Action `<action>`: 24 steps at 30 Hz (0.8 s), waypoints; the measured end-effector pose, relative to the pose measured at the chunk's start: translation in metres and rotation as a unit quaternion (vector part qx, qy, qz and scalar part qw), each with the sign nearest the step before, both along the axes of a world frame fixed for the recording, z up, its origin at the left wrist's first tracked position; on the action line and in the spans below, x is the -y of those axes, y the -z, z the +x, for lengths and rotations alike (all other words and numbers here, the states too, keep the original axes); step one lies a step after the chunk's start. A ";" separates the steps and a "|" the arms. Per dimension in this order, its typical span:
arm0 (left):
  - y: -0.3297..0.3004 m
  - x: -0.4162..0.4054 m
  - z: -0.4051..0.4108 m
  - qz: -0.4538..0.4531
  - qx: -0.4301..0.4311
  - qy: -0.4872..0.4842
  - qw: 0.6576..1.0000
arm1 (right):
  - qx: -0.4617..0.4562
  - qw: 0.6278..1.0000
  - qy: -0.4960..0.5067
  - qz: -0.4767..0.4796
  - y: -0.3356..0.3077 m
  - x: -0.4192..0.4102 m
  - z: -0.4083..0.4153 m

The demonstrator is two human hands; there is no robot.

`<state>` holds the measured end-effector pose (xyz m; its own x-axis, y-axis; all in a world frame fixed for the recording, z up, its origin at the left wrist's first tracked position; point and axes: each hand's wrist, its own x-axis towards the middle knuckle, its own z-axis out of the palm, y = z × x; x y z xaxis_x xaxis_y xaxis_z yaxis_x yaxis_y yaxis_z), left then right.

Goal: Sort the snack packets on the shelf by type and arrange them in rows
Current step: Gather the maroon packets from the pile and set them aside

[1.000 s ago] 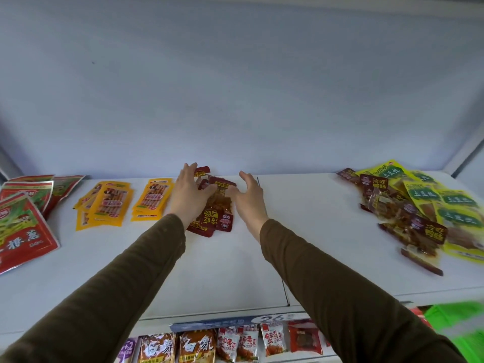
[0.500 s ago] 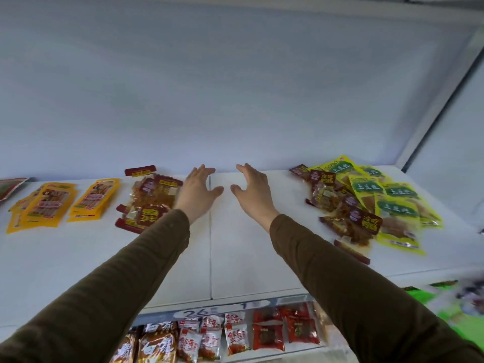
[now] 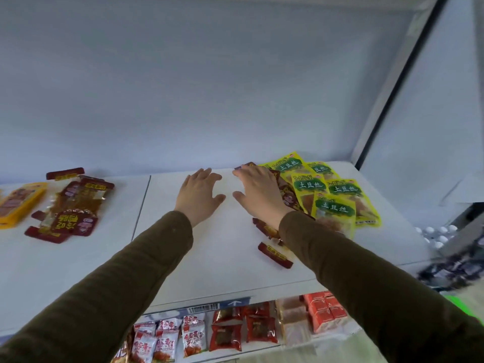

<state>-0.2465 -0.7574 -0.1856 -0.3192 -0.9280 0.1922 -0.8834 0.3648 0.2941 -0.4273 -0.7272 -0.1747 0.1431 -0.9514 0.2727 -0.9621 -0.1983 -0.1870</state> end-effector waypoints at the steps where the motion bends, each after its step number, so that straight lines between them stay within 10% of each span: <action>1: -0.001 0.001 -0.005 -0.006 0.002 0.003 1.000 | -0.004 1.000 0.002 -0.004 -0.001 0.000 -0.004; 24: 0.013 -0.049 -0.113 0.084 -0.090 -0.039 0.992 | 0.007 0.992 -0.083 0.089 0.012 -0.035 -0.177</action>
